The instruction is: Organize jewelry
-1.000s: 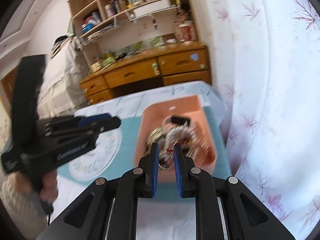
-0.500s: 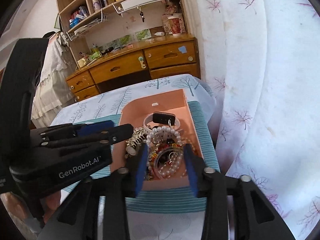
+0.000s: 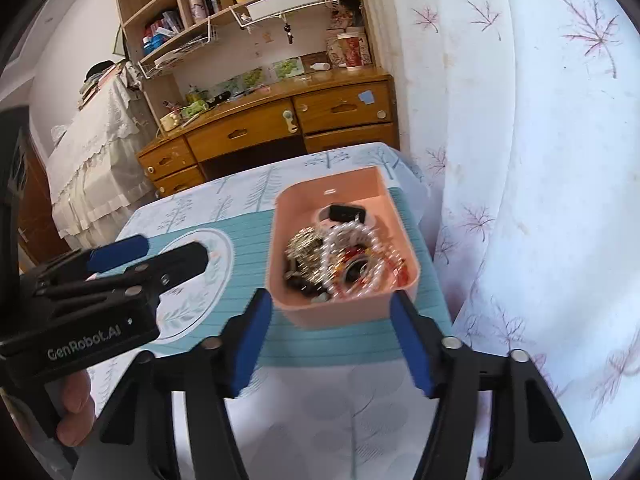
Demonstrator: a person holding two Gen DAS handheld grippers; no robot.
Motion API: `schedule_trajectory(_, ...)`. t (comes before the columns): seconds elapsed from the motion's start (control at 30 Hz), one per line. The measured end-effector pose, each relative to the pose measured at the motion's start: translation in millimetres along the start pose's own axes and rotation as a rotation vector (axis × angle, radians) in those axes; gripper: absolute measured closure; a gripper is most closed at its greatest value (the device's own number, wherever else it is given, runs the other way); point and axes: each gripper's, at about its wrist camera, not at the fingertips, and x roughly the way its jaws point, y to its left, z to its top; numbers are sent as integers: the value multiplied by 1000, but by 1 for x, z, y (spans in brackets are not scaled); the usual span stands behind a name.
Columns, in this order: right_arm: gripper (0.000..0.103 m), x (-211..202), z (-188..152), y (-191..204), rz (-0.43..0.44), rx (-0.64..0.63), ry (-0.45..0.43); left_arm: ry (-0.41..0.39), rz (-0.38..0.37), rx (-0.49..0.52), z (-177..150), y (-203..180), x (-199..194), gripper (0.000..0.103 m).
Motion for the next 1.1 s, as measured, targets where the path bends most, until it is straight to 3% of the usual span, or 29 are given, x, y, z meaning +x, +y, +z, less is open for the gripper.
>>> schedule_trajectory(0.4, 34, -40, -69, 74, 63, -113, 84, 34, 124, -141, -91, 39, -68, 20)
schedule_trajectory(0.57, 34, -48, -98, 91, 54, -123, 113, 31, 225, -187, -121, 54, -88, 20)
schedule_trajectory(0.67, 34, -52, -103, 89, 70, -96, 116, 21, 255, -194, -130, 58, -95, 20)
schedule_trajectory(1.1, 34, -61, -96, 92, 78, -121, 103, 19, 245, -198, -130, 53, -98, 20)
